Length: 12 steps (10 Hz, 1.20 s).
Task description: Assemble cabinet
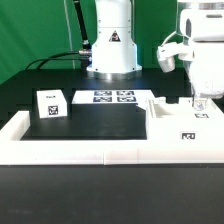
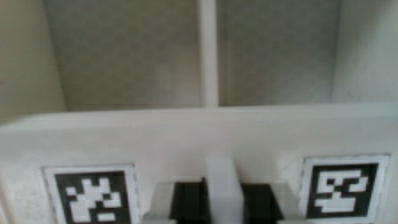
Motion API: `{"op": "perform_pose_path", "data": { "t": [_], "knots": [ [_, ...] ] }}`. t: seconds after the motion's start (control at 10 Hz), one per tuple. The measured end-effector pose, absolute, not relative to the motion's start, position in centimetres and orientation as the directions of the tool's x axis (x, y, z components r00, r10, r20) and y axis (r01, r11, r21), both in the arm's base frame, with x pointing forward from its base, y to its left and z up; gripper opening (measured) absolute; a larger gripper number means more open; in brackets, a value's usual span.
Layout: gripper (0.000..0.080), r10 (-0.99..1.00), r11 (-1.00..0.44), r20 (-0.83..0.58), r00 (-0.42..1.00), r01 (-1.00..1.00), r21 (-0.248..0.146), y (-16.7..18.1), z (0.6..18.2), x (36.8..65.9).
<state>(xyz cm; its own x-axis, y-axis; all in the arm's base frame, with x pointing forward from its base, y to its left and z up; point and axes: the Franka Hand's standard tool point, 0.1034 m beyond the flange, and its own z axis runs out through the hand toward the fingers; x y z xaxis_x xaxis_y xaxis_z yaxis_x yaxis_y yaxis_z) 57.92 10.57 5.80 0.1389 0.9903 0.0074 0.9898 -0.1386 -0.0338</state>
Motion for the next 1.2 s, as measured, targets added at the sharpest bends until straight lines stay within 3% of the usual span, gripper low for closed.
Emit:
{"op": "perform_pose_path", "data": {
  "t": [0.1, 0.3, 0.4, 0.5, 0.6, 0.7, 0.9, 1.2],
  "knots": [
    [0.0076, 0.988, -0.153, 0.006, 0.153, 0.988, -0.034, 10.5, 6.0, 57.8],
    [0.0436, 0.981, -0.192, -0.001, 0.192, 0.981, -0.03, 10.3, 6.9, 57.1],
    [0.0436, 0.981, -0.194, 0.002, 0.194, 0.981, -0.019, 10.3, 7.3, 56.7],
    [0.0639, 0.98, -0.199, -0.001, 0.199, 0.98, -0.016, 10.1, 7.8, 55.9],
    [0.0639, 0.98, -0.198, -0.009, 0.198, 0.98, -0.015, 9.9, 8.6, 54.8],
    [0.0766, 0.981, -0.194, -0.015, 0.194, 0.981, -0.015, 9.7, 9.2, 53.8],
    [0.0793, 0.982, -0.186, -0.028, 0.186, 0.982, -0.031, 9.6, 9.4, 51.7],
    [0.0797, 0.982, -0.189, -0.027, 0.189, 0.981, -0.032, 9.5, 9.2, 52.0]
  ]
}}
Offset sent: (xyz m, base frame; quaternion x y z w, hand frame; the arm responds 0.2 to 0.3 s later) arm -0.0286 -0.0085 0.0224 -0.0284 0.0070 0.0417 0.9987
